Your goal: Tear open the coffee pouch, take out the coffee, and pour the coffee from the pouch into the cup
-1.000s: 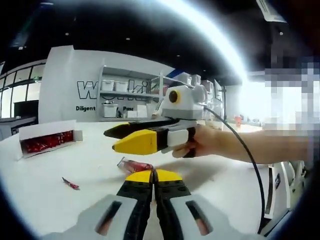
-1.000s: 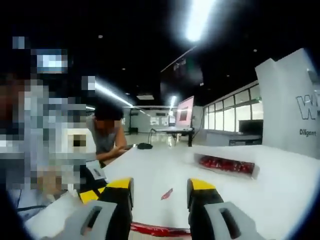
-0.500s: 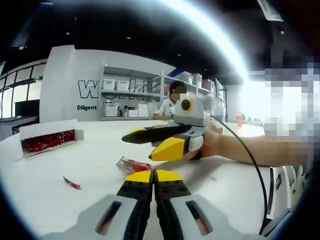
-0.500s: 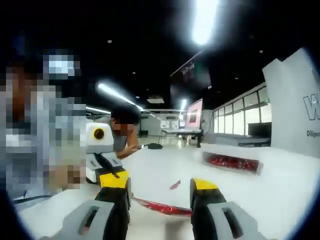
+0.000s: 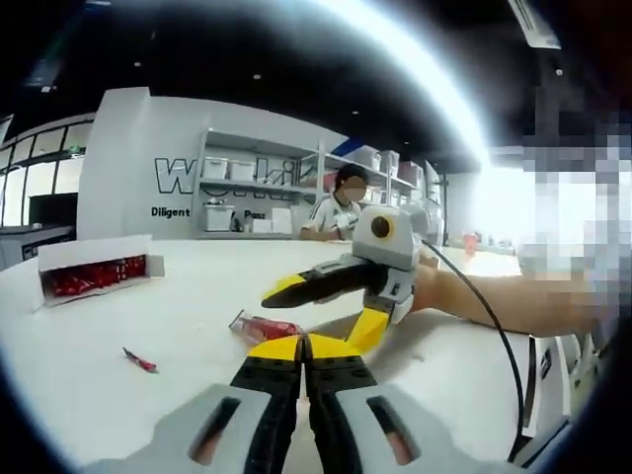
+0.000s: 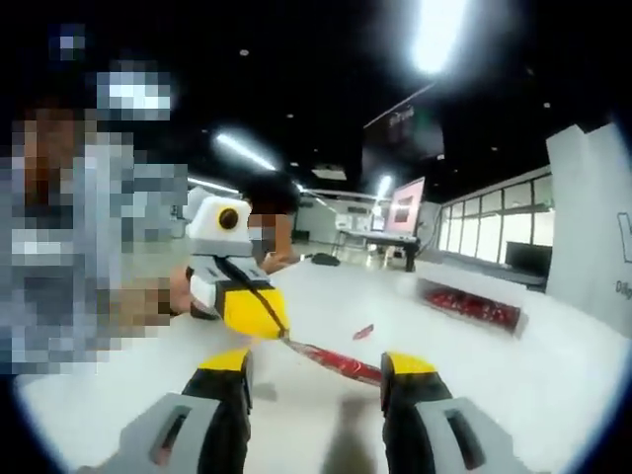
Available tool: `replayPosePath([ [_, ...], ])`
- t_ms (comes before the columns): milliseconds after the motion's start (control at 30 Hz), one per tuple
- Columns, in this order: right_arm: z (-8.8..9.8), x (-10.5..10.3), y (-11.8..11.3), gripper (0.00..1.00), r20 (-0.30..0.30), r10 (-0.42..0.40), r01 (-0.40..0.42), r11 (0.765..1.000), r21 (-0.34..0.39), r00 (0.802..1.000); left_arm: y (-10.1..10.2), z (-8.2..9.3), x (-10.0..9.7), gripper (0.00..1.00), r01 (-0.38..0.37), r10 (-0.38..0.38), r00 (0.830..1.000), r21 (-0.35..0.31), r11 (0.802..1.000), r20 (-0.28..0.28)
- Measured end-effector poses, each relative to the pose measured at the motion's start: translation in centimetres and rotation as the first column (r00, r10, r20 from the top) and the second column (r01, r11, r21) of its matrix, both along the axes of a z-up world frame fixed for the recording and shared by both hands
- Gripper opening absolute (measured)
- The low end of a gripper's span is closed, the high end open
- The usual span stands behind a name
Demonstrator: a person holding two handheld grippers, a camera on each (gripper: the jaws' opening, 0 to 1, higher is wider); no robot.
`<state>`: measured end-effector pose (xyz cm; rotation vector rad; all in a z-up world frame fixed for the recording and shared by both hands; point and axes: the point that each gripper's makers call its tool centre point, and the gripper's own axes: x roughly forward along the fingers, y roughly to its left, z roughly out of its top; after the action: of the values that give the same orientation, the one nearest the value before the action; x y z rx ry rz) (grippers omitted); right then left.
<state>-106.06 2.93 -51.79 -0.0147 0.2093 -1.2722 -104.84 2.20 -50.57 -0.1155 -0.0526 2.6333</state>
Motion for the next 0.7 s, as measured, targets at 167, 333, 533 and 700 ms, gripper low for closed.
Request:
replayPosePath([
  [167, -1.0, -0.1, -0.5, 0.55, -0.030, -0.020, 0.021, 0.999, 0.035, 0.999, 0.4, 0.2, 0.2, 0.04, 0.025, -0.025, 1.000, -0.009, 1.000, -0.014],
  [333, -1.4, -0.2, -0.5, 0.55, -0.039, -0.030, 0.032, 0.998, 0.049, 0.999, 0.6, 0.1, 0.2, 0.04, 0.037, -0.037, 0.999, -0.008, 0.999, -0.008],
  [533, -1.7, -0.2, -0.5, 0.55, -0.050, -0.044, 0.047, 0.997, 0.062, 0.998, 0.9, 0.1, 0.4, 0.04, 0.048, -0.048, 0.999, -0.009, 0.999, -0.009],
  [700, -2.4, -0.9, -0.5, 0.64, -0.067, -0.080, 0.086, 0.992, 0.089, 0.995, 1.1, 0.4, 0.7, 0.04, 0.073, -0.073, 0.997, 0.008, 0.997, -0.018],
])
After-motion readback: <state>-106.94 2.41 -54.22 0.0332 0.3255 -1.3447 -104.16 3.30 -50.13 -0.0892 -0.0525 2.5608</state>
